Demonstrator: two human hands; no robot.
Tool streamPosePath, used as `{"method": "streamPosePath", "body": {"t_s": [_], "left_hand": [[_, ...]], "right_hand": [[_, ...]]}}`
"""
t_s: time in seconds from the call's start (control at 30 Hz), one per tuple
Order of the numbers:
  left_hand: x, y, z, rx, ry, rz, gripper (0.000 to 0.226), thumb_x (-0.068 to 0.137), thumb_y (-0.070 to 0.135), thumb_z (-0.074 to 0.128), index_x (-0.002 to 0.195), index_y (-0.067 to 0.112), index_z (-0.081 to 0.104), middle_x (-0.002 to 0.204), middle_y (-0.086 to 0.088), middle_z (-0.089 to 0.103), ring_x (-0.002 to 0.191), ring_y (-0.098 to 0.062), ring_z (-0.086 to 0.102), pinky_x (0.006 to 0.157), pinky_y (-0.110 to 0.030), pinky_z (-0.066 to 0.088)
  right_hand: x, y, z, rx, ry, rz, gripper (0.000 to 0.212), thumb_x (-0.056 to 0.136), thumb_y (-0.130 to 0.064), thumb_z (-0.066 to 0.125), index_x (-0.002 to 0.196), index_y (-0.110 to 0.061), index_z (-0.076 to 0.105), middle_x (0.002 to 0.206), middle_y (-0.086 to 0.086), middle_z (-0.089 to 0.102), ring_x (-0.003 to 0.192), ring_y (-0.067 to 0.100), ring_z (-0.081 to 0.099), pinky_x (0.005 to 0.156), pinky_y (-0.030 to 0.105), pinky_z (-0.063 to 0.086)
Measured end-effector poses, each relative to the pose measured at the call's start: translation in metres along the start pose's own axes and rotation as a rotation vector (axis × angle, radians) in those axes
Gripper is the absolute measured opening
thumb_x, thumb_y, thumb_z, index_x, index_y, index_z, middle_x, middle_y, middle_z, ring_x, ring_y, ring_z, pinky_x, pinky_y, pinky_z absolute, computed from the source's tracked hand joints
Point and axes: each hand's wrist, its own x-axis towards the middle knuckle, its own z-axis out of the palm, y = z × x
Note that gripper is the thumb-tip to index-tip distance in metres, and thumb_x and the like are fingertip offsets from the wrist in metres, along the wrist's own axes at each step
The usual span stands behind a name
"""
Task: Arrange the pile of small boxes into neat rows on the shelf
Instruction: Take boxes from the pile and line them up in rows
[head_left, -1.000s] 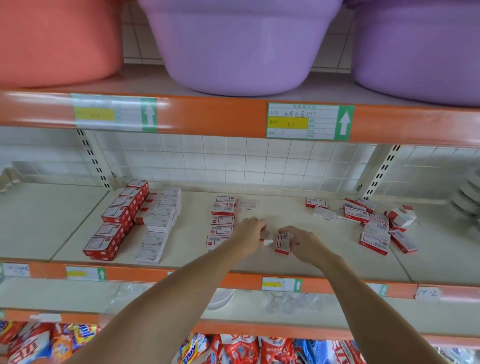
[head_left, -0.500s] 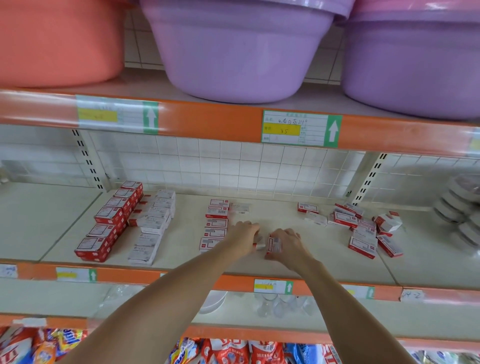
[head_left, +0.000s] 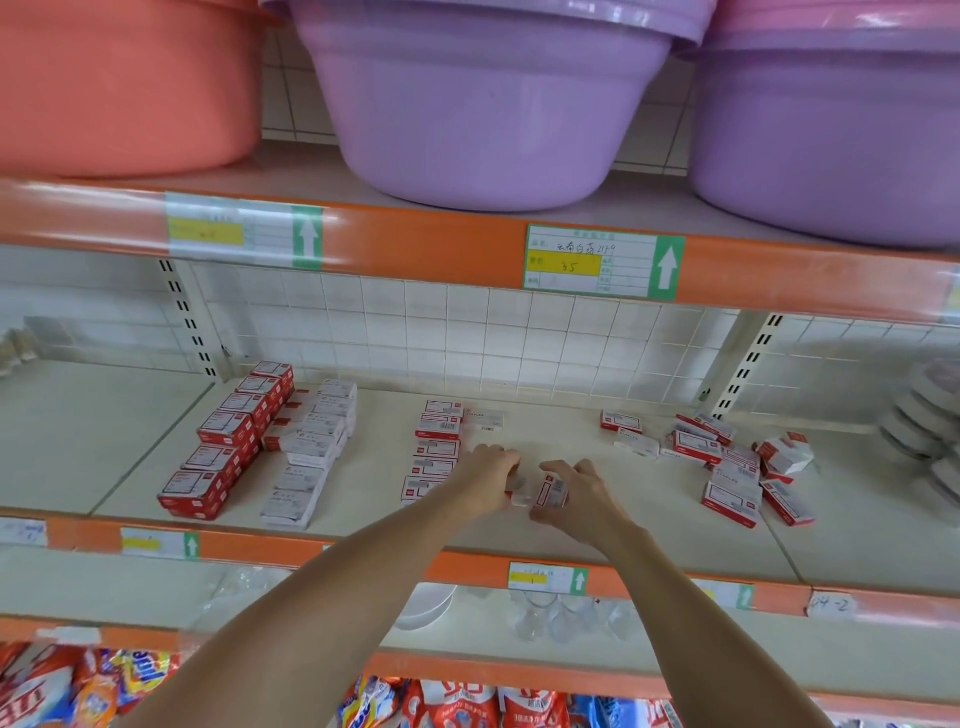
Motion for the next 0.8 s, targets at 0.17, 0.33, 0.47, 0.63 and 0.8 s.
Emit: {"method": "streamPosePath", "body": {"t_s": [0.17,0.33,0.47,0.63,0.8], "left_hand": [[-0.007,-0.015,-0.012,-0.048,0.100,0.008,0.027,0.082,0.015,0.072,0.104,0.010,0.057,0.105,-0.005,0.058,0.099,-0.021,0.050,0.082,-0.037,0.049],[-0.022,-0.046,-0.035,-0.109,0.156,-0.078,0.028,0.077,0.016,0.074,0.100,0.014,0.059,0.103,-0.002,0.060,0.093,-0.021,0.055,0.077,-0.037,0.050],[-0.040,-0.075,-0.051,-0.118,0.199,-0.168,0.033,0.076,0.016,0.076,0.106,0.017,0.062,0.102,0.002,0.061,0.092,-0.018,0.058,0.081,-0.036,0.054],[-0.060,-0.102,-0.061,-0.108,0.200,-0.221,0.027,0.077,0.013,0.075,0.097,0.019,0.057,0.095,0.004,0.057,0.091,-0.016,0.056,0.081,-0.034,0.053],[-0.068,-0.116,-0.063,-0.106,0.207,-0.231,0.032,0.077,0.017,0.080,0.101,0.016,0.059,0.098,0.002,0.058,0.091,-0.017,0.056,0.075,-0.028,0.049]], "right_hand": [[0.004,-0.019,0.001,0.065,0.050,-0.005,0.071,0.071,-0.050,0.078,0.133,-0.029,0.050,0.110,-0.002,0.035,0.106,0.020,0.048,0.091,0.036,0.049],[0.015,-0.063,0.007,0.105,0.037,-0.063,0.069,0.071,-0.050,0.079,0.129,-0.024,0.050,0.112,-0.001,0.044,0.106,0.020,0.050,0.084,0.033,0.049],[0.021,-0.099,0.015,0.241,-0.016,-0.075,0.055,0.072,-0.052,0.076,0.117,-0.029,0.055,0.102,-0.008,0.062,0.089,0.011,0.061,0.064,0.025,0.048],[0.032,-0.126,0.032,0.473,-0.120,-0.023,0.027,0.092,-0.027,0.062,0.117,-0.020,0.059,0.088,0.003,0.073,0.075,0.019,0.072,0.072,0.038,0.061],[0.036,-0.135,0.039,0.689,-0.138,0.014,0.023,0.099,-0.004,0.045,0.112,0.001,0.064,0.088,0.020,0.070,0.074,0.028,0.072,0.076,0.045,0.057]]}}
